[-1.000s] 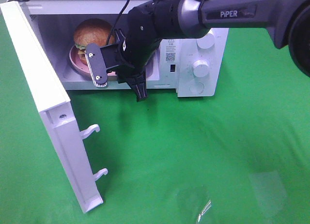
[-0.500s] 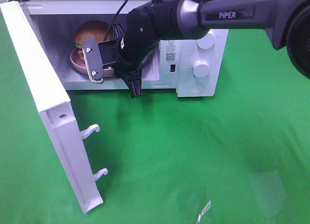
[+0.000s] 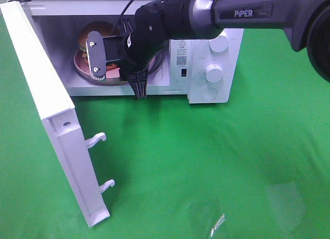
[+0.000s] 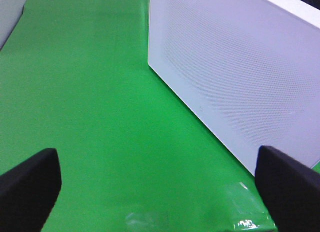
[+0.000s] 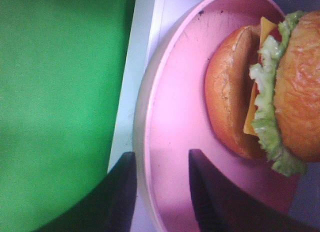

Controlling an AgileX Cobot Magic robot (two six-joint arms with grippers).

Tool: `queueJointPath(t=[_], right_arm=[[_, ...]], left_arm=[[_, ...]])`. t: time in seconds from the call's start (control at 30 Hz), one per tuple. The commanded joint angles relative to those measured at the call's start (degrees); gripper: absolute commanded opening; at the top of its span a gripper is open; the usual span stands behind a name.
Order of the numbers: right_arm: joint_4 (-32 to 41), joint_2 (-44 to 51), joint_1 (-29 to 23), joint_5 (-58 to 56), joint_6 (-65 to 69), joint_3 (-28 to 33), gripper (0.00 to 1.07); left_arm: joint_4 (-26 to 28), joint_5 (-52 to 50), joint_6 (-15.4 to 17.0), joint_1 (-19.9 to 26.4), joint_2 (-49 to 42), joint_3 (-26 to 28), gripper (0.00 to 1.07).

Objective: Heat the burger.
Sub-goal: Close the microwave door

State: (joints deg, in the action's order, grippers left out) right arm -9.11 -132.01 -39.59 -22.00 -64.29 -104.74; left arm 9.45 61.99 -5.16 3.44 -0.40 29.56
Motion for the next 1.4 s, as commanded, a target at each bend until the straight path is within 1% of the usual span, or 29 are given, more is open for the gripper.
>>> queueJointPath(t=[0.03, 0.3, 0.33, 0.37, 0.4, 0.43, 0.47, 0.5, 0.53, 0.57, 0.6, 0.63, 0.67, 0.7, 0.73, 0.77, 0.8, 0.87, 0.9, 0.93, 1.03, 1.07, 1.17, 1.2, 1.3, 1.4], right_arm=[[-0.06, 0.63, -0.57, -1.78, 1.03, -0.40, 0.37], [0.11, 1.38, -1.26, -3.67, 1.03, 0.06, 0.38], [-0.06, 2.23, -1.78, -3.04, 1.03, 1.03, 0.40], [-0.06, 2.23, -1.78, -3.04, 1.03, 1.03, 0.40], [-0.06, 3.32, -1.83, -2.29, 1.03, 2.58, 0.43], [-0.06, 3.32, -1.83, -2.29, 1.03, 2.58, 0.43], [-0.06, 4.53, -1.89, -1.38, 1.03, 4.41, 0.48], [-0.06, 4.53, -1.89, -1.38, 1.03, 4.41, 0.48], [-0.06, 6.07, -1.89, -0.29, 1.03, 6.70, 0.52], [-0.06, 6.82, -1.89, 0.52, 1.03, 7.68, 0.55], [-0.06, 6.82, -1.89, 0.52, 1.03, 7.68, 0.55], [-0.06, 8.37, -1.89, 1.60, 1.03, 9.85, 0.60], [-0.06, 8.37, -1.89, 1.60, 1.03, 9.85, 0.60], [-0.06, 10.03, -1.89, 2.75, 1.03, 12.55, 0.63], [-0.06, 10.03, -1.89, 2.75, 1.03, 12.55, 0.63], [-0.06, 11.69, -1.89, 4.01, 1.03, 14.84, 0.67], [-0.06, 11.69, -1.89, 4.01, 1.03, 14.84, 0.67], [-0.06, 15.18, -1.83, 5.96, 1.03, 19.37, 0.70], [-0.06, 15.18, -1.83, 5.96, 1.03, 19.37, 0.70], [-0.06, 16.67, -1.83, 6.30, 1.03, 21.26, 0.70], [-0.06, 18.45, -1.78, 6.30, 1.66, 23.03, 0.70], [-0.06, 19.77, -1.78, 6.42, 2.92, 24.58, 0.70], [-0.06, 21.20, -1.78, 6.36, 3.95, 25.95, 0.70], [0.00, 22.29, -1.78, 6.36, 5.39, 27.39, 0.70], [0.00, 23.15, -1.78, 6.36, 6.30, 28.36, 0.70], [0.11, 25.55, -1.78, 6.19, 9.97, 30.71, 0.70]], left_arm=[[0.40, -0.63, 0.34, -0.17, -0.80, -0.11, 0.98], [0.40, -0.63, 0.34, -0.17, -0.80, -0.11, 0.98], [0.40, -0.63, 0.34, -0.17, -0.80, -0.11, 0.98], [0.40, -0.63, 0.34, -0.17, -0.80, -0.11, 0.98], [0.40, -0.63, 0.34, -0.17, -0.80, -0.11, 0.98], [0.40, -0.63, 0.34, -0.17, -0.80, -0.11, 0.98], [0.40, -0.63, 0.34, -0.17, -0.80, -0.11, 0.98], [0.40, -0.63, 0.34, -0.17, -0.80, -0.11, 0.98], [0.40, -0.63, 0.34, -0.17, -0.80, -0.11, 0.98], [0.40, -0.63, 0.34, -0.17, -0.80, -0.11, 0.98], [0.40, -0.63, 0.34, -0.17, -0.80, -0.11, 0.98], [0.40, -0.63, 0.34, -0.17, -0.80, -0.11, 0.98], [0.40, -0.63, 0.34, -0.17, -0.80, -0.11, 0.98], [0.40, -0.63, 0.34, -0.17, -0.80, -0.11, 0.98], [0.40, -0.63, 0.34, -0.17, -0.80, -0.11, 0.98], [0.40, -0.63, 0.34, -0.17, -0.80, -0.11, 0.98], [0.40, -0.63, 0.34, -0.17, -0.80, -0.11, 0.98], [0.40, -0.63, 0.34, -0.17, -0.80, -0.11, 0.98], [0.40, -0.63, 0.34, -0.17, -0.80, -0.11, 0.98], [0.40, -0.63, 0.34, -0.17, -0.80, -0.11, 0.98], [0.40, -0.63, 0.34, -0.17, -0.80, -0.11, 0.98], [0.40, -0.63, 0.34, -0.17, -0.80, -0.11, 0.98], [0.40, -0.63, 0.34, -0.17, -0.80, -0.11, 0.98], [0.40, -0.63, 0.34, -0.17, -0.80, -0.11, 0.98], [0.40, -0.63, 0.34, -0.17, -0.80, -0.11, 0.98], [0.40, -0.63, 0.34, -0.17, -0.80, -0.11, 0.98]])
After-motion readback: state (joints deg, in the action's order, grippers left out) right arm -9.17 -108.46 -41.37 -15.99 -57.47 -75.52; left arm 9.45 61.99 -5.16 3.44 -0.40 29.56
